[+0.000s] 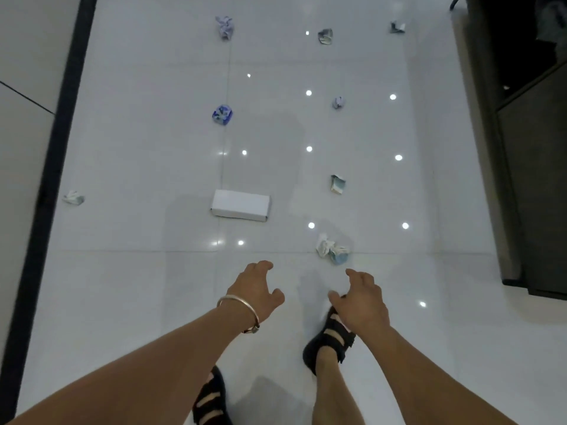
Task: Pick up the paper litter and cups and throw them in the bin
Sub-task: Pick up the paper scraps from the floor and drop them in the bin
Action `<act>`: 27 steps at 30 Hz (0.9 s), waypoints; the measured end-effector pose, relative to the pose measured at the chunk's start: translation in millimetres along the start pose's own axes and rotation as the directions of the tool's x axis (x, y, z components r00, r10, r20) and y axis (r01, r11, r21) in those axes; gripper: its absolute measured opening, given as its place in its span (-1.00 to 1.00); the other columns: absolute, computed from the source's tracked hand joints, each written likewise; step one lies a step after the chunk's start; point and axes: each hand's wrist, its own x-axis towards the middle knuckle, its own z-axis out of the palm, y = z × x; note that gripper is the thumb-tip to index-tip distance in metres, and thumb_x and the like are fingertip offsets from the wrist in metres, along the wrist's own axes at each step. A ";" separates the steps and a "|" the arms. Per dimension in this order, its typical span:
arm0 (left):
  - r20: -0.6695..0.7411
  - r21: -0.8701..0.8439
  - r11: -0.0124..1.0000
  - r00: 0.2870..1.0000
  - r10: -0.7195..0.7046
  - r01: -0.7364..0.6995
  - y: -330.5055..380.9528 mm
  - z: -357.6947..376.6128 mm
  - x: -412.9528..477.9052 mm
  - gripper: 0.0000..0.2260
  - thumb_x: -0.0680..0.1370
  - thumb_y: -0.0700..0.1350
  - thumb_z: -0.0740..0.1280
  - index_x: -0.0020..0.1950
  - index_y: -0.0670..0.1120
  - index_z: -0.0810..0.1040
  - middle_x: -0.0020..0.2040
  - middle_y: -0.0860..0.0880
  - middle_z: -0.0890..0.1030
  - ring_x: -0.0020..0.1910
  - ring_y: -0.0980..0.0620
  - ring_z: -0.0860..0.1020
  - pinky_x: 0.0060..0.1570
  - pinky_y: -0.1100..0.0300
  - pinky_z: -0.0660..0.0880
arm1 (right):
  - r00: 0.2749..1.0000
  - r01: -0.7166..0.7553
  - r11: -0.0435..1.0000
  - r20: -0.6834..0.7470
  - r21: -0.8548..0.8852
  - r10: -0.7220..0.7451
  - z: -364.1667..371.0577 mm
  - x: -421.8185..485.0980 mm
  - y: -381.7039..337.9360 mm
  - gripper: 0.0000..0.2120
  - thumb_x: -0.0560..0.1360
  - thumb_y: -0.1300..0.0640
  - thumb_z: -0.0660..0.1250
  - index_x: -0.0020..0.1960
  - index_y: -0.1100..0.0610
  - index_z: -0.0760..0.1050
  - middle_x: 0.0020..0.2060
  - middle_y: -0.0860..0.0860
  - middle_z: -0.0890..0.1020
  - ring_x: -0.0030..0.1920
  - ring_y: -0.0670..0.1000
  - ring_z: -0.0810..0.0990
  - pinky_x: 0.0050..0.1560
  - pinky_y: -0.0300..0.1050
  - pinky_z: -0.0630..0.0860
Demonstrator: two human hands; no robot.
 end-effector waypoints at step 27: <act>0.209 -0.004 0.999 0.977 0.041 -0.041 -5.0 149.7 225.3 -0.38 0.48 0.10 0.35 0.47 0.03 0.20 0.40 0.00 0.32 0.29 -0.01 0.42 0.26 0.08 0.39 | 0.960 0.273 0.958 0.048 0.088 -0.277 100.1 228.4 92.6 -0.87 0.51 0.18 0.32 0.04 0.12 0.58 -0.13 0.02 0.55 -0.17 0.02 0.50 -0.25 -0.19 0.29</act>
